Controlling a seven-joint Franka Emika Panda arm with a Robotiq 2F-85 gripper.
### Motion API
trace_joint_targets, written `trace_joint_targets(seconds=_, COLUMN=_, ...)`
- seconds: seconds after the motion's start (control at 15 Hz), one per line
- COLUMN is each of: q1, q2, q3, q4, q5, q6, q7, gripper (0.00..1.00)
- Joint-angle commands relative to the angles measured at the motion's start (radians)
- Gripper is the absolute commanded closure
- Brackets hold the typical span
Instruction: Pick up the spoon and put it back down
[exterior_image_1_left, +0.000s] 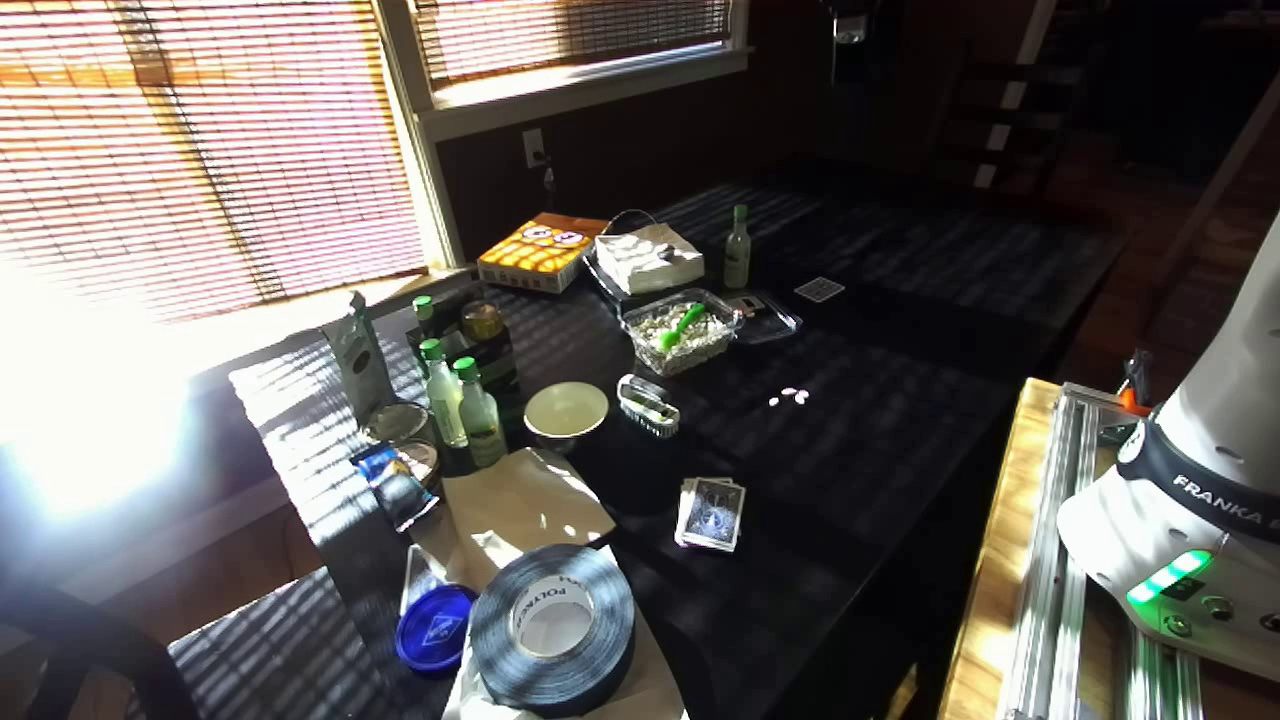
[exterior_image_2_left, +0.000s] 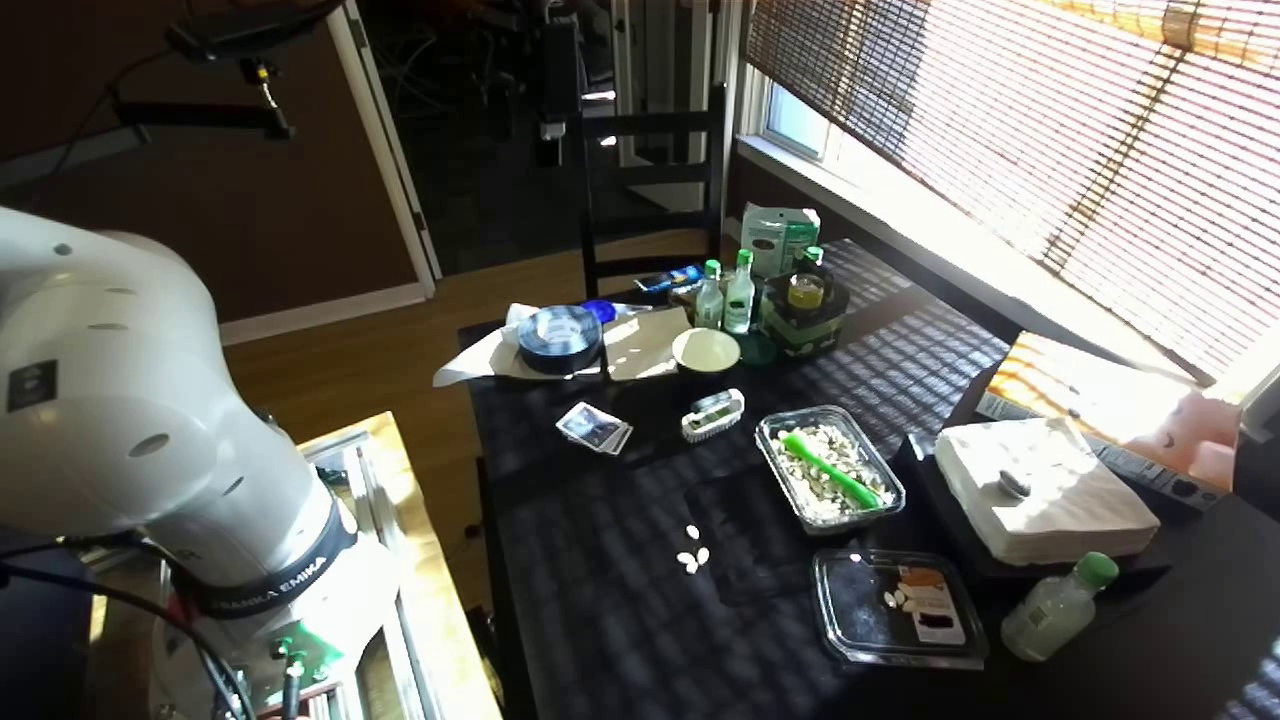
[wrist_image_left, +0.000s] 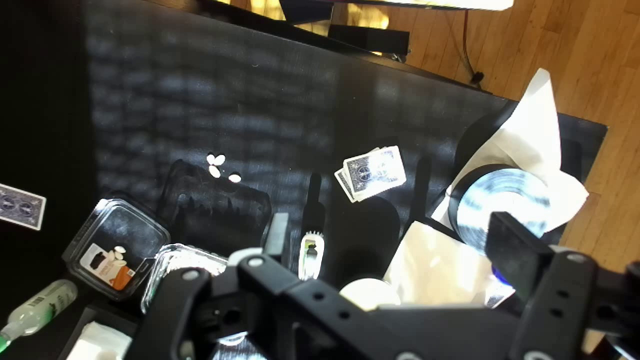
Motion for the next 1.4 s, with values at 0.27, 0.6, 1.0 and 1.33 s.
trace_joint_targets(seconds=0.27, q1=-0.012, q2=0.008, q3=-0.001, q4=0.001, q5=0.0, q6=0.027, q7=0.054, gripper=0.0)
trace_joint_targets(seconds=0.6, q1=-0.03, q2=0.041, q3=-0.004, q4=-0.001, q5=0.0, q6=0.057, q7=0.092, gripper=0.0)
trace_joint_targets(seconds=1.0, q1=-0.066, q2=0.065, q3=0.006, q4=-0.003, q5=0.004, q6=0.1, q7=0.196, gripper=0.0)
trace_joint_targets(seconds=1.33, q1=-0.143, q2=0.19, q3=0.005, q4=-0.027, q5=-0.002, q6=0.294, q7=0.4, gripper=0.0)
